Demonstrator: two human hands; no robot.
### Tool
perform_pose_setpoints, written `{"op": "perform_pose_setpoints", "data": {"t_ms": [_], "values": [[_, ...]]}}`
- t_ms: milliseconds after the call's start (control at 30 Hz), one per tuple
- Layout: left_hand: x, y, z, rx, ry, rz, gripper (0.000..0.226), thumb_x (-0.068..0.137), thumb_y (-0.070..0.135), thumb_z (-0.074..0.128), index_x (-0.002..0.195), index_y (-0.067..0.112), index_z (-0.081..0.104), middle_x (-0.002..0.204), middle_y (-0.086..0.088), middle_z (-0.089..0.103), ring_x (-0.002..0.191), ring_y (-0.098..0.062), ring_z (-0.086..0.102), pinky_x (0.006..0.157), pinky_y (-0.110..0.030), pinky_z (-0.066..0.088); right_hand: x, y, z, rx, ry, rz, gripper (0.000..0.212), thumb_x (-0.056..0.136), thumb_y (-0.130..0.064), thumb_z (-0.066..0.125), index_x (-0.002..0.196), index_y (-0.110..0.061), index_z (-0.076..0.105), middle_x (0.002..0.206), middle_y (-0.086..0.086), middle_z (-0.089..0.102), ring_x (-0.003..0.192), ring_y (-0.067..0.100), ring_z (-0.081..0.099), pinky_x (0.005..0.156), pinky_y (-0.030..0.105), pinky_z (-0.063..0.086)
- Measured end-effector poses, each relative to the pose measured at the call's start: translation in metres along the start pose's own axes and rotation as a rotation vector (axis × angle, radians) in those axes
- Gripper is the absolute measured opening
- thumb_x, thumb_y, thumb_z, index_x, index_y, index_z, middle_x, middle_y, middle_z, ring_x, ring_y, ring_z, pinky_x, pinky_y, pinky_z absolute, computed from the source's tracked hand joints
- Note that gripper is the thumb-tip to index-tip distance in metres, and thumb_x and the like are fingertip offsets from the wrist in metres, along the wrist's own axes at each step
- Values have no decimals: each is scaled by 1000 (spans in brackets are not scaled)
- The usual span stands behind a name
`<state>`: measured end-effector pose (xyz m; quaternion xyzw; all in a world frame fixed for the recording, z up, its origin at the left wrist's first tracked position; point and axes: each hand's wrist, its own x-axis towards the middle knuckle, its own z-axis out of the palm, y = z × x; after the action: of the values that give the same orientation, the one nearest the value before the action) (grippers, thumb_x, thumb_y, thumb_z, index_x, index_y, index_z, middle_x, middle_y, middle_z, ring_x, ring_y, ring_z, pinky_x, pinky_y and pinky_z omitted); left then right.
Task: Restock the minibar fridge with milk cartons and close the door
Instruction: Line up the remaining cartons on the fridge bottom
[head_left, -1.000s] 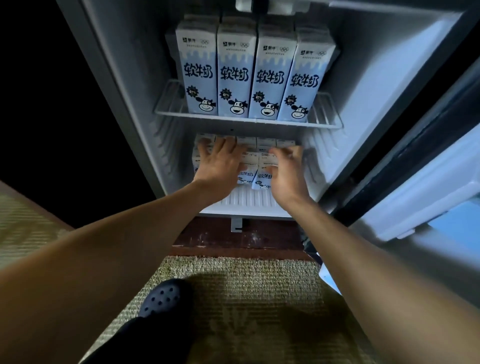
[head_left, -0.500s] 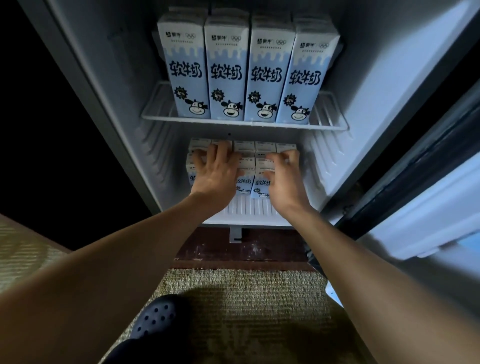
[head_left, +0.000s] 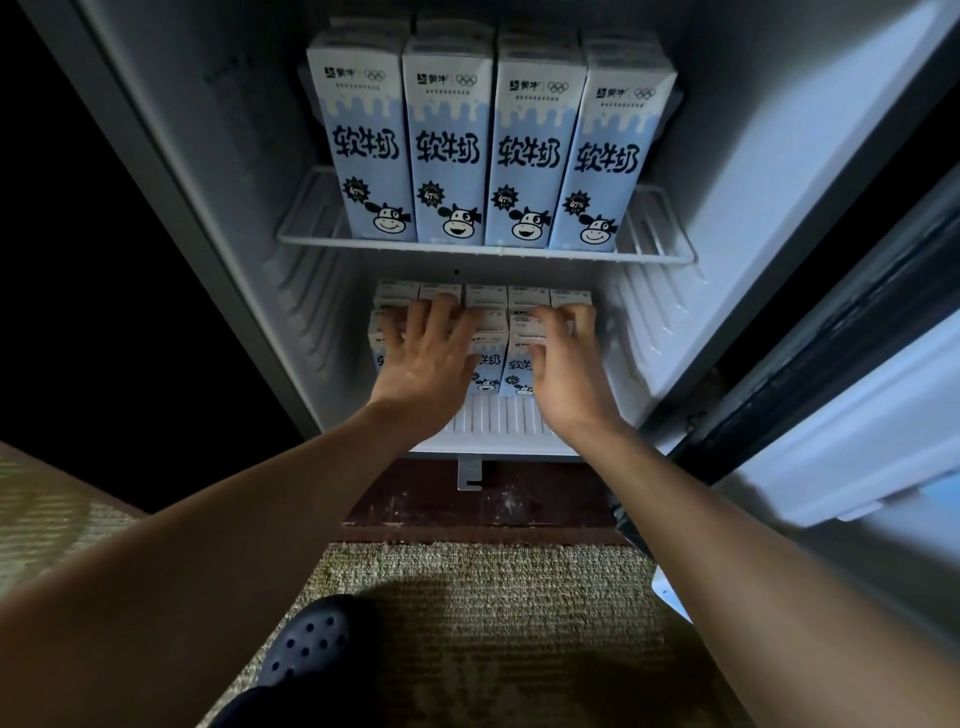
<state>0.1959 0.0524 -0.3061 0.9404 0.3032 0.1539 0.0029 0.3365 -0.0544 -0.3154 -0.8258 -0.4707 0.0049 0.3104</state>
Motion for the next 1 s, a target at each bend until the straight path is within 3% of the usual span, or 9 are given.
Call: {"op": "perform_pose_setpoints", "data": {"t_ms": [333,533,733,1000], "values": [[-18,-5,-18,153,-91,129,70,96,37,48,155,18,15,146,-9,26,133,-30,31,113,-55,19,-30,-6,-30,-207,-174,-71,68,92,-8,57,153,-16,28,149,10,29,130,31,43,103,45,47],[-36,-1,-62,199,-232,261,70,100,39,42,158,17,9,160,-8,11,149,-29,10,120,-55,7,-46,-48,-78,-310,-323,-167,62,97,-16,52,153,-11,27,156,9,23,147,29,21,121,42,24],[-47,11,-129,215,-272,296,74,102,53,30,159,17,2,166,-9,3,153,-28,-3,122,-56,0,-82,-94,-132,-323,-311,-250,62,97,-20,51,154,-14,27,160,4,24,149,22,20,124,39,16],[-99,70,-223,176,-239,467,75,101,59,24,159,20,-3,167,-4,-1,153,-24,-7,122,-52,-7,-156,-130,-234,-270,-242,-154,56,102,-26,47,155,-15,31,161,0,29,148,16,25,121,34,19]]}}
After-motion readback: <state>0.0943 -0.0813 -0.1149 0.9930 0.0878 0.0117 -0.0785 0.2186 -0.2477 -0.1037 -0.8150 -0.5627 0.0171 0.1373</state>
